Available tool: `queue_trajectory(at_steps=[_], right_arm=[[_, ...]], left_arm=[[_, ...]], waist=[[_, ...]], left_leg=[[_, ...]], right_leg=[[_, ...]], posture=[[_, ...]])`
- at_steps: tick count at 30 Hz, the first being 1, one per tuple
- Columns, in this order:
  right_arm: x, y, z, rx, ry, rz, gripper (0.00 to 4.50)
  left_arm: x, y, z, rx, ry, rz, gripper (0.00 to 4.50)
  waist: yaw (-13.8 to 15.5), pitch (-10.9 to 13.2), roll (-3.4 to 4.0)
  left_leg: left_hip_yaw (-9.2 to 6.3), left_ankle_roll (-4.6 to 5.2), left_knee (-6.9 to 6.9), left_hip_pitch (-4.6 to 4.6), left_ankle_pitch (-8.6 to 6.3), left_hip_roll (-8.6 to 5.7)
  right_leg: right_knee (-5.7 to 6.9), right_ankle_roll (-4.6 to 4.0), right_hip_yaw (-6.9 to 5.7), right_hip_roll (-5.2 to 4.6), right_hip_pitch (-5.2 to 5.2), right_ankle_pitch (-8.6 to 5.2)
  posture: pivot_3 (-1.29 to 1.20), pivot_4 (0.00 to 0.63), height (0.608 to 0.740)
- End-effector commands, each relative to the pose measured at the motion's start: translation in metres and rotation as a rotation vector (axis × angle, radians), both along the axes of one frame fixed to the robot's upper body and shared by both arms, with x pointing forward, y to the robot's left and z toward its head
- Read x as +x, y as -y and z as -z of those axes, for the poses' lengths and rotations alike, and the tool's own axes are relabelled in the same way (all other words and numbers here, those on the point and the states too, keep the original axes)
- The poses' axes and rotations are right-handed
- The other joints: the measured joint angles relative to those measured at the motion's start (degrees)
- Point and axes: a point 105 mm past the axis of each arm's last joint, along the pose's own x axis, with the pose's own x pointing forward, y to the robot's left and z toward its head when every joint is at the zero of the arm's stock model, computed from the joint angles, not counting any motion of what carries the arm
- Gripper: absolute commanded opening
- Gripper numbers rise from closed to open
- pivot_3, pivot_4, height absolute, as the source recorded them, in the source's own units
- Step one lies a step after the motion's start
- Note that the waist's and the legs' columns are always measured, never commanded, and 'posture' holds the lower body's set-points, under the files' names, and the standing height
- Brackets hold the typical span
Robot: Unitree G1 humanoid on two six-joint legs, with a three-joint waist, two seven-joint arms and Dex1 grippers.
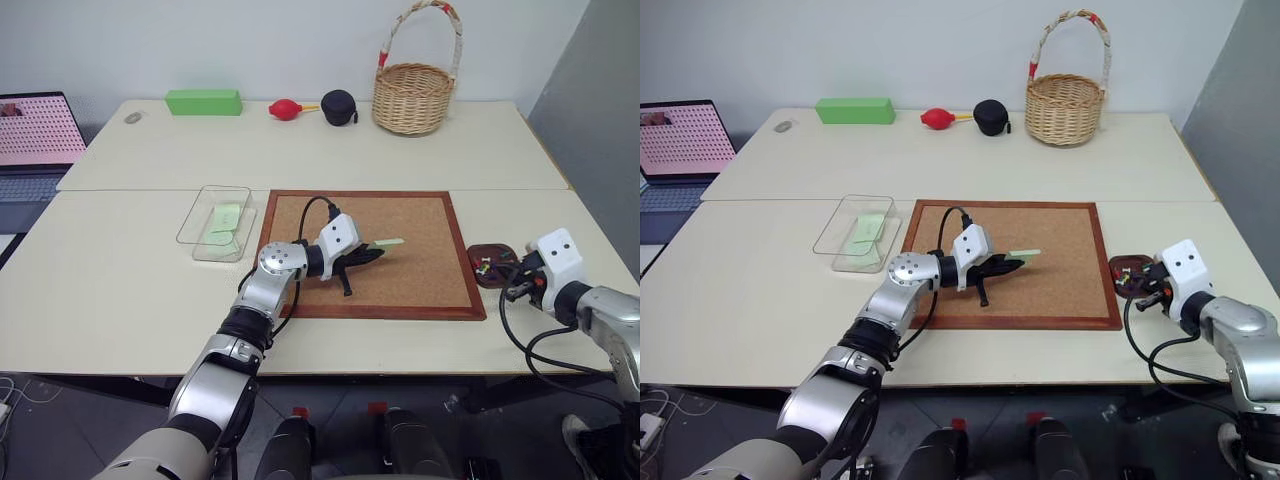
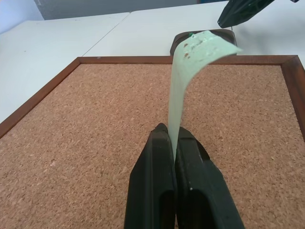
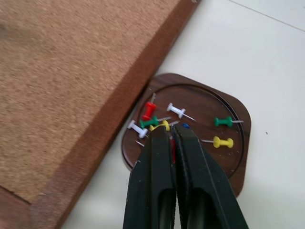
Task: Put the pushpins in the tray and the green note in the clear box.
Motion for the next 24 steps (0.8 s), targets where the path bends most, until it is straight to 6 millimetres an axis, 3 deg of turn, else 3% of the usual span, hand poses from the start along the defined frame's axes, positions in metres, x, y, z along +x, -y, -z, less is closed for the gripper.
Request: queue_trajectory(at_steps=[1, 8, 17, 24], right_arm=[[0.008, 0.001, -0.005, -0.025, 0.043, 0.007, 1.02], [0.012, 0.003, -0.006, -0.018, 0.052, 0.024, 2.33], [0.013, 0.003, -0.013, -0.015, 0.07, 0.023, 2.33], [0.011, -0.016, -0.041, 0.026, 0.17, -0.088, 2.33]], left_arm=[[-0.002, 0.004, -0.008, 0.006, 0.043, 0.015, 0.0], [-0.001, 0.003, -0.008, 0.004, 0.04, 0.009, 0.0], [0.0, 0.003, -0.008, -0.001, 0.038, 0.0, 0.0], [0.008, -0.001, -0.029, -0.078, 0.044, -0.047, 0.0]], waist=[[0.0, 0.0, 0.0], [0.0, 0.0, 0.0], [0.0, 0.0, 0.0], [0.0, 0.0, 0.0]], left_leg=[[0.0, 0.0, 0.0, 0.0, 0.0, 0.0], [0.0, 0.0, 0.0, -0.01, 0.0, -0.01], [0.0, 0.0, 0.0, 0.0, 0.0, -0.01], [0.0, 0.0, 0.0, 0.0, 0.0, -0.01]], right_leg=[[-0.01, 0.0, 0.0, 0.0, 0.0, 0.0], [-0.02, 0.0, 0.0, -0.01, 0.0, 0.0], [-0.01, 0.0, 0.0, -0.01, 0.0, 0.0], [-0.01, 0.0, 0.01, -0.01, 0.0, 0.0]], posture=[[0.0, 0.15, 0.74], [0.0, 0.15, 0.74], [0.0, 0.15, 0.74], [0.0, 0.15, 0.74]])
